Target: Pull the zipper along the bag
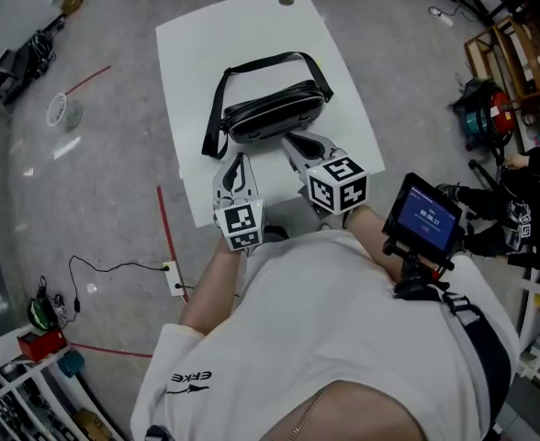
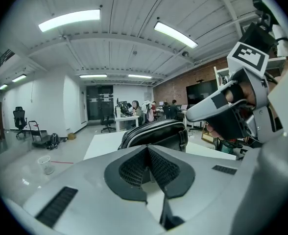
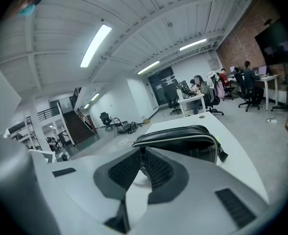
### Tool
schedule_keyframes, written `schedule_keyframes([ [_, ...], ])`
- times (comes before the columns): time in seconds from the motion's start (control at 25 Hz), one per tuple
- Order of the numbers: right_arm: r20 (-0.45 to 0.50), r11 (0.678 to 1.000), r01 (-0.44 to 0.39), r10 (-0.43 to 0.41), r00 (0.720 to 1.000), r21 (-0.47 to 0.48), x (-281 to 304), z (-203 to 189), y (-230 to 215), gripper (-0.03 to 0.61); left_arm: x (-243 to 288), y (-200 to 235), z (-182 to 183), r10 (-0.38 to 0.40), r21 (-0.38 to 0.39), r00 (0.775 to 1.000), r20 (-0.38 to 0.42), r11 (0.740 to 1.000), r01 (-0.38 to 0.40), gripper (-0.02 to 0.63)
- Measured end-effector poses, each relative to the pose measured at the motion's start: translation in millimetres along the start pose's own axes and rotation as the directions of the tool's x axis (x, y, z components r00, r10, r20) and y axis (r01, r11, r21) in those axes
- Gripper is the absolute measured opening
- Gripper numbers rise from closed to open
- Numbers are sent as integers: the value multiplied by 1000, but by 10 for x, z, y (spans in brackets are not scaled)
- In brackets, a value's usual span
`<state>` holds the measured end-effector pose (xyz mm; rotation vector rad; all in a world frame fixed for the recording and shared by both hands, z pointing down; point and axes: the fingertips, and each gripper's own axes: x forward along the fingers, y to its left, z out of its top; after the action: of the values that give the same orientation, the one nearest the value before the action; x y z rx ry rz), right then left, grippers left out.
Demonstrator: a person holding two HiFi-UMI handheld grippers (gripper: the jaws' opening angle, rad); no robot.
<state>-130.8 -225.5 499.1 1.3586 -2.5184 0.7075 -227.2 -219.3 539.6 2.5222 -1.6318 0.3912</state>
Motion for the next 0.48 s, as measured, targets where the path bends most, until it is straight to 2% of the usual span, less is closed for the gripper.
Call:
schedule_keyframes([
  [0.2,22,1000,-15,15,1000,4,-485,-89,-166,29,-150,-414,99,39,-26,999,16,999,-39,3],
  [0.36,41,1000,-19,19,999,2,-1112,-173,-388,28,-347,-972,240,67,-47,997,32,997,-65,3],
  [0.48,36,1000,-24,24,999,5,-1248,-327,-446,28,-455,-1089,188,89,-89,996,29,992,-86,3],
])
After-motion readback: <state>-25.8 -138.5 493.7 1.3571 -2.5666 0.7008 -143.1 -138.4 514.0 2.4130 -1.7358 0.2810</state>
